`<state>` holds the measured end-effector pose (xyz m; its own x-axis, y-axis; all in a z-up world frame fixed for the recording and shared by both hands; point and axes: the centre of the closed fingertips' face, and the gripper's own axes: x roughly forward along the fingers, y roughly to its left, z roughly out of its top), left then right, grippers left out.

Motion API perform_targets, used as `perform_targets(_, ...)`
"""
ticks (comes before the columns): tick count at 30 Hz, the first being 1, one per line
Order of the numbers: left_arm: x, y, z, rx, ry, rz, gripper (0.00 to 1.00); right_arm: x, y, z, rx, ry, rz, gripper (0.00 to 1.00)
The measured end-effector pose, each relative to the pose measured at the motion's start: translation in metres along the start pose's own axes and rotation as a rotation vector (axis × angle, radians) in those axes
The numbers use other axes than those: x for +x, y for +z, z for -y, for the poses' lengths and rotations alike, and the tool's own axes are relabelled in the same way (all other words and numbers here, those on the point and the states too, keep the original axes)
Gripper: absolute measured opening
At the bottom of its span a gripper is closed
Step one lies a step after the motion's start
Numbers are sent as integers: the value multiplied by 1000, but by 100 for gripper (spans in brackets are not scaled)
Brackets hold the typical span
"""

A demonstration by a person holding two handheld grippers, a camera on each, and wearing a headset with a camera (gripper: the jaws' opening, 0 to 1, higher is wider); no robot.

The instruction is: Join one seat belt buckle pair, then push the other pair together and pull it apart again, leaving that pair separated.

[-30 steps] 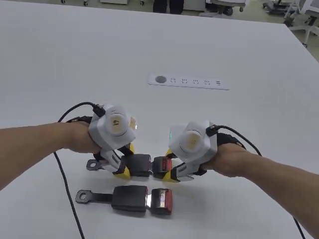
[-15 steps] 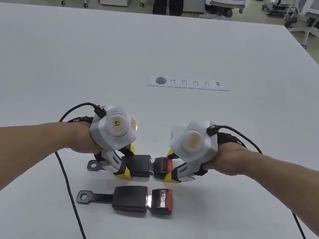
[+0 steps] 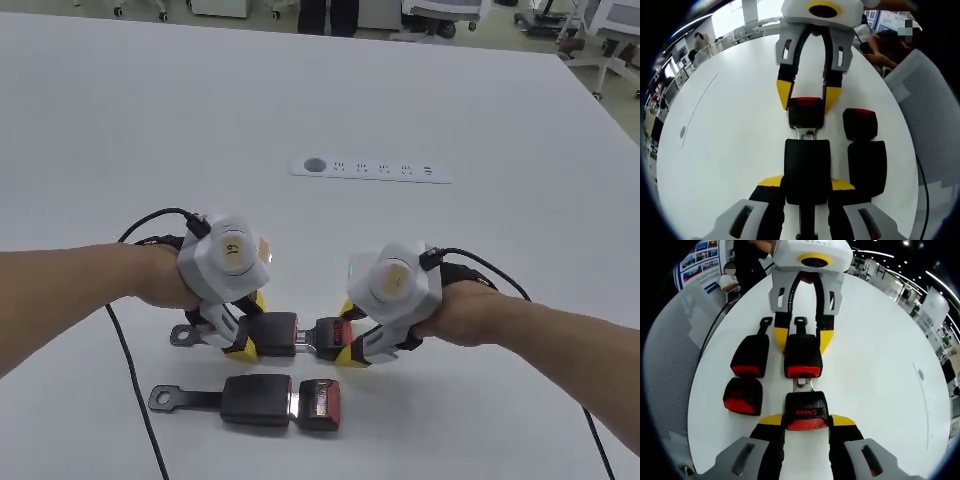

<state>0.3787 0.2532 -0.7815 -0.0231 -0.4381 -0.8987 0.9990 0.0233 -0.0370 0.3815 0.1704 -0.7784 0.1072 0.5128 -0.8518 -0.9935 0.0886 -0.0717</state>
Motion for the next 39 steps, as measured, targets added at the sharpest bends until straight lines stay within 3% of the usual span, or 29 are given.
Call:
perform_targets(15,-1,-2,-2,12,-7,-15,34,-15,-26,3,-4,1,-47,30)
perform_targets(33,-1,0,0,19,-9,-25,34,-30,-50,5,9,-3,-68,31)
perform_targets(39,-1,0,-1,13,-9,-22,34,-33,-56,4,-27,-2,-73,31)
